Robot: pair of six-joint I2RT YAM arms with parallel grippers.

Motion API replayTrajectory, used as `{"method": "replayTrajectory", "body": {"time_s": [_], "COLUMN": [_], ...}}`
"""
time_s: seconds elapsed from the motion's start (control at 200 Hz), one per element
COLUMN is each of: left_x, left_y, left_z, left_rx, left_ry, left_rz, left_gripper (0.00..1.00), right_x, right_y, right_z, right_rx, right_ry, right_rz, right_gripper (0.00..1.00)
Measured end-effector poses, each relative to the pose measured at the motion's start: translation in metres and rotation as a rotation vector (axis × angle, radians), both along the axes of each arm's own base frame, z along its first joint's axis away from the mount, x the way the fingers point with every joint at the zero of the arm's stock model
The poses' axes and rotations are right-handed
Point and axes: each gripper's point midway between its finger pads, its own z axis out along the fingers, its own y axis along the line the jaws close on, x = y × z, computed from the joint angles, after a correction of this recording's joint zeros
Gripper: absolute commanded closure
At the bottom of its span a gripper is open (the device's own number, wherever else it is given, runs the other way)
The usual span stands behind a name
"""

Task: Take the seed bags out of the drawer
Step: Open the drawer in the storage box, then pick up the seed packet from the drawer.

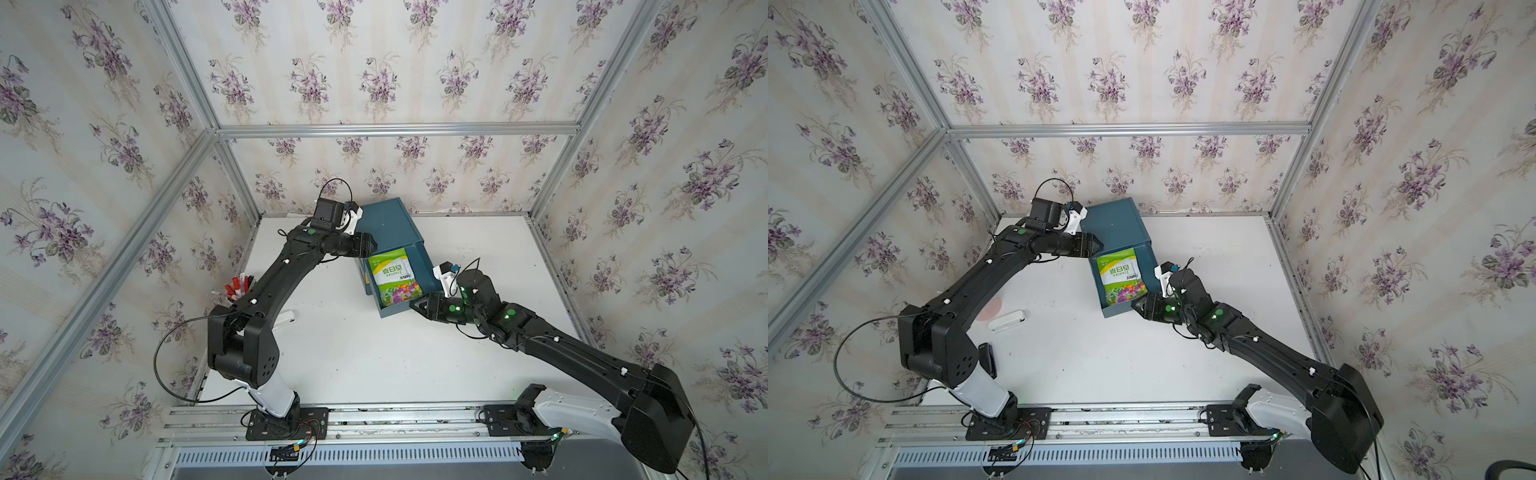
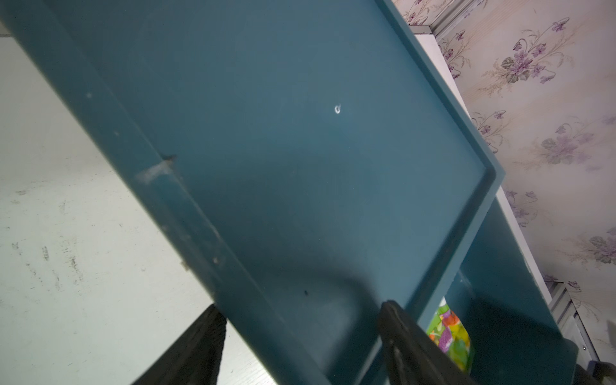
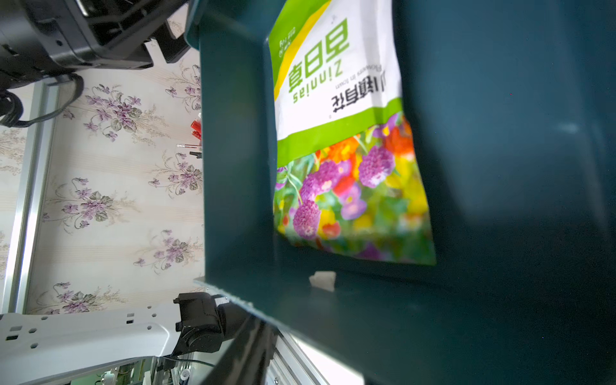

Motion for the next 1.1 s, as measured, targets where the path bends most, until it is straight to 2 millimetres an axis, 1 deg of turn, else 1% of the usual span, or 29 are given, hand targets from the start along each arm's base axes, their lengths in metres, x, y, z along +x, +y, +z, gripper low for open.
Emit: {"method": "replayTrajectory", "body": {"time_s": [0.125,0.285,0.405,0.52,0.649,0.904,0.989,1.099], "left_x": [-0.001,-0.001,-0.001,-0.001,-0.001,-0.001,-0.001,-0.002], "left_y": [0.0,0.0,0.0,0.0,0.0,-0.001,-0.001,-0.001], "left_z": [0.0,0.0,0.0,0.0,0.0,-0.001,-0.001,0.0], "left_rx": [0.001,0.001,0.0,-0.001,-0.004,-0.012,-0.013,-0.013], "left_ry": [0.002,0.002,0.003,0.003,0.005,0.005,0.002,0.001], "left_rz": [-0.001,-0.001,-0.002,-0.003,-0.001,0.002,0.002,0.003], "left_gripper": [0.24,0.25,0.26,0.27,0.28,0.28,0.28,0.28], "right_x": [0.001,-0.001,0.001,0.009,0.026,0.074,0.087,0.095], "right_y": [-0.004,-0.005,0.0,0.008,0.014,0.02,0.021,0.021], "right_z": [0.017,0.038,0.049,0.058,0.058,0.056,0.051,0.039], "right_rx": [-0.007,-0.024,-0.043,-0.068,-0.109,-0.234,-0.288,-0.349], "right_ry": [-0.023,-0.043,-0.043,-0.047,-0.048,-0.069,-0.076,-0.069], "right_rz": [-0.011,0.01,0.039,0.06,0.068,0.071,0.078,0.094], "right_gripper": [0.41,0.39,0.38,0.38,0.39,0.37,0.36,0.36]}}
